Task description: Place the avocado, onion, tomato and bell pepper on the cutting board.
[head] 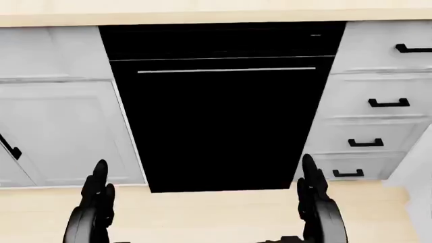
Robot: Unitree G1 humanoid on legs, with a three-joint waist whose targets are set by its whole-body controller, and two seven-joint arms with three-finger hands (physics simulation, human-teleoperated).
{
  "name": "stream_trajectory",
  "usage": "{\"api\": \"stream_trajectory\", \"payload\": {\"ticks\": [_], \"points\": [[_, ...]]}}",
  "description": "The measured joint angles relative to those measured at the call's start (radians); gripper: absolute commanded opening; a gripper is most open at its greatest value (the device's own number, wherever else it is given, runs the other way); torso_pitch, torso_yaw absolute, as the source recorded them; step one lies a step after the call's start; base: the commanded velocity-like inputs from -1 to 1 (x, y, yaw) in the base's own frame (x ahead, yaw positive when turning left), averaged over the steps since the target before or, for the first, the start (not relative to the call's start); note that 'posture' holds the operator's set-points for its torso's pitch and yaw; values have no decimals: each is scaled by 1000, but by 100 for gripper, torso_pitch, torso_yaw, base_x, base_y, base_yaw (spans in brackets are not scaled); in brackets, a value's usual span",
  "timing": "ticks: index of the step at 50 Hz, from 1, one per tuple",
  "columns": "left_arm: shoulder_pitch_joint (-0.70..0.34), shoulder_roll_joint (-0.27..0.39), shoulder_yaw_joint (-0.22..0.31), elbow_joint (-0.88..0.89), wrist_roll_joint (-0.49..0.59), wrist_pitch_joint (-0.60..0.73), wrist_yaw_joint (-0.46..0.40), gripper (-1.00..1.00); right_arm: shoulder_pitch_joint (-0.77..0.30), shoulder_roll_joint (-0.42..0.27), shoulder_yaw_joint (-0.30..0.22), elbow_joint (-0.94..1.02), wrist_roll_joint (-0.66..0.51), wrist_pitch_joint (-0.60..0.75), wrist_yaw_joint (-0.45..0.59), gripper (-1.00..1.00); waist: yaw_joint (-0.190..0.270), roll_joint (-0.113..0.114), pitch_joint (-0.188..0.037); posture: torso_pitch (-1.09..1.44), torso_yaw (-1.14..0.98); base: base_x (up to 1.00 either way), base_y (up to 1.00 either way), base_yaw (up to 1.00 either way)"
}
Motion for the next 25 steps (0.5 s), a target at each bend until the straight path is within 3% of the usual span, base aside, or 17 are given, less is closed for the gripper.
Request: {"api": "stream_trajectory", "payload": {"ticks": [1,3,5,8,13,19,22,25], "points": [[-9,1,0,-30,-1,20,2,100,7,-3,0,-53,-1,28,-2,100,1,-3,-5,0,0,0,0,0],[-54,6,6,-120,0,54,12,100,-15,-8,-6,-193,-3,78,-9,100,3,-4,-48,0,0,0,0,0],[-71,8,5,-180,0,75,17,100,-29,-5,-5,-264,-4,93,-12,100,4,-13,-37,0,0,0,0,0],[-80,11,-1,-227,6,127,13,100,-41,-8,-2,-310,-7,131,-10,100,5,-11,-63,0,0,0,0,0],[-134,27,13,-301,18,251,5,100,-92,-21,-19,-377,-6,254,-7,100,8,-4,-62,0,0,0,0,0],[-291,71,49,-371,30,412,-5,100,-215,-52,-50,-458,2,380,-8,100,8,-4,-67,0,0,5,0,0],[-362,90,59,-409,31,490,-8,100,-291,-68,-60,-510,8,459,-12,100,8,3,-47,0,0,28,0,0],[-424,105,61,-475,32,551,-11,100,-361,-85,-71,-565,21,510,-17,100,10,-3,-49,0,0,28,0,0]]}}
